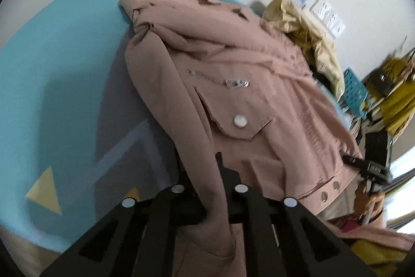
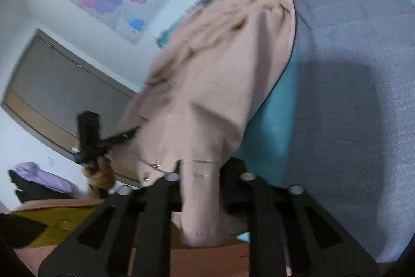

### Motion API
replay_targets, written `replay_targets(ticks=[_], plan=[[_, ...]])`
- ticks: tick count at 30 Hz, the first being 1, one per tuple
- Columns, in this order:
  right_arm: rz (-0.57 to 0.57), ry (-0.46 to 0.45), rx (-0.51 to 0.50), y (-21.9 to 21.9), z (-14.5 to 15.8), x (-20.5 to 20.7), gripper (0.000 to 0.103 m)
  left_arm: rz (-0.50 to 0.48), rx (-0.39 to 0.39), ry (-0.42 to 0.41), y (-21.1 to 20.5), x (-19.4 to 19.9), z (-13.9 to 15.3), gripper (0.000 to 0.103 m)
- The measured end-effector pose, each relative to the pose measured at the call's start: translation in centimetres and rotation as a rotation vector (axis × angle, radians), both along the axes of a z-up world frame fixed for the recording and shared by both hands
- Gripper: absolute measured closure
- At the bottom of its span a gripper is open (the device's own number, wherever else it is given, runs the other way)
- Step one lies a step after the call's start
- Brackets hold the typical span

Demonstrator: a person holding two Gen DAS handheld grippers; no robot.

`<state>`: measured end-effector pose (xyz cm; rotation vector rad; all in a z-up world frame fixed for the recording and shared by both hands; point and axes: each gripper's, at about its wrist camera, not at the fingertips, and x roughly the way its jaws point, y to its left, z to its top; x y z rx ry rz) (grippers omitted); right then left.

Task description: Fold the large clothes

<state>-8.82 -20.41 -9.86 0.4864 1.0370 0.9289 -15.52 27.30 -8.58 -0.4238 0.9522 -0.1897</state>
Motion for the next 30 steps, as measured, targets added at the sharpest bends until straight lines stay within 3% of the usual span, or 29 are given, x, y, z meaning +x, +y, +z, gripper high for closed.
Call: replay_targets(ticks=[5,8,10,14,18,20,22,23,24,27,30], plan=[[0.001,-0.122,0.118,-1.2,5.1,-2.6,0.096,0.024,-0.094,-0.093,2.3,-1.9,3.8,0.100],[0.027,-0.206,0.186,-2.1,8.4,-4.7,0.096,0.041,-0.083,-0.175,3.4,-4.0,6.8,0.101],[0.028,-0.214,0.179,-2.2,8.8,-5.3,0.096,0.038,-0.082,-0.196,3.6,-4.8,7.7,0.101],[0.013,-0.139,0.149,-1.9,6.9,-4.8,0.096,0.005,-0.071,-0.169,2.9,-4.7,6.6,0.101],[0.003,-0.114,0.175,-2.0,6.4,-4.4,0.096,-0.034,-0.091,-0.070,2.7,-3.6,3.6,0.099],[0.006,-0.120,0.178,-1.9,6.5,-4.3,0.096,-0.047,-0.081,-0.034,2.7,-3.5,2.6,0.092],[0.008,-0.120,0.177,-1.9,6.5,-4.2,0.096,-0.083,-0.059,0.008,2.2,-3.4,1.8,0.060],[0.011,-0.119,0.182,-1.9,6.5,-4.2,0.096,-0.104,-0.079,0.021,2.2,-3.4,1.5,0.056],[0.014,-0.121,0.185,-2.0,6.5,-4.2,0.096,-0.124,-0.086,0.027,2.0,-3.5,1.1,0.058],[0.008,-0.112,0.196,-1.9,6.4,-3.9,0.096,-0.127,-0.041,0.028,1.7,-3.6,0.7,0.100],[-0.003,-0.122,0.197,-1.9,7.0,-3.6,0.096,-0.071,-0.068,-0.025,2.8,-3.5,2.0,0.101]])
